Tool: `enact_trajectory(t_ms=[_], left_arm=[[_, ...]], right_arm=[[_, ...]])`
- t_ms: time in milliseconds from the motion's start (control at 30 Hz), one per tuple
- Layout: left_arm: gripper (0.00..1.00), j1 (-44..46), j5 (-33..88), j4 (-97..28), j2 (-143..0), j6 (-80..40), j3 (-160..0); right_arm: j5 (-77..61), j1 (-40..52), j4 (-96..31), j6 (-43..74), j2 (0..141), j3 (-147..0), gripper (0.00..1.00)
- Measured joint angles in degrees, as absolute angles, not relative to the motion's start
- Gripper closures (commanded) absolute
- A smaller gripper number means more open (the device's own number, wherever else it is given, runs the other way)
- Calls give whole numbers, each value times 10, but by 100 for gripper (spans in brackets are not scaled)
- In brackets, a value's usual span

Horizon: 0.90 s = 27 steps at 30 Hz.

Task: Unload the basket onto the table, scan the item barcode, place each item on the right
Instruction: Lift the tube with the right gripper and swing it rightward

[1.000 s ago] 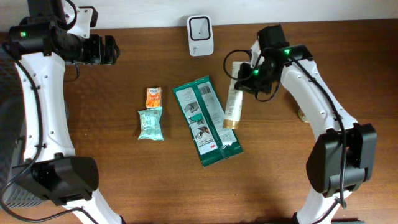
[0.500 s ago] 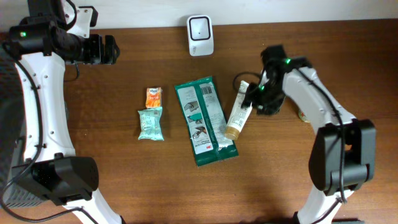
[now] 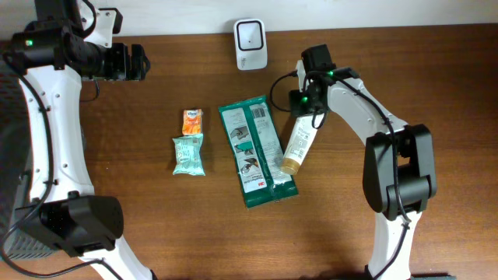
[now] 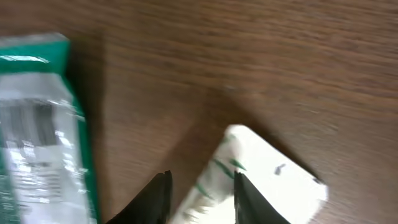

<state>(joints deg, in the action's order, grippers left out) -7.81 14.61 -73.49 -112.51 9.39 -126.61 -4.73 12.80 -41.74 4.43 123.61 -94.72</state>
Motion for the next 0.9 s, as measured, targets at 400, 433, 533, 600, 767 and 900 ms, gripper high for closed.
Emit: enact_trajectory(t_ms=[400,433,533,600,767,900], left_arm=[[1,-78,146,-735,-1125,94,-1266],[1,-78,146,-735,-1125,94,-1266],[1,-78,146,-735,-1125,94,-1266],[1,-78,146,-735,-1125,94,-1266],[1,-78,146,-735,-1125,94,-1266],[1,-78,146,-735,-1125,94,-1266]], right_arm=[[12,80,-720,68,1237,-950,64],[2,80,-748,73,1237,-950,61],[-70,80,-804,23,1237,-950,50],[-100,80,-803,-35,1237,-951,43],[-123,80,-797,-238,1239,-990,26],[-133,80,-782,-365,1240,-955,33]])
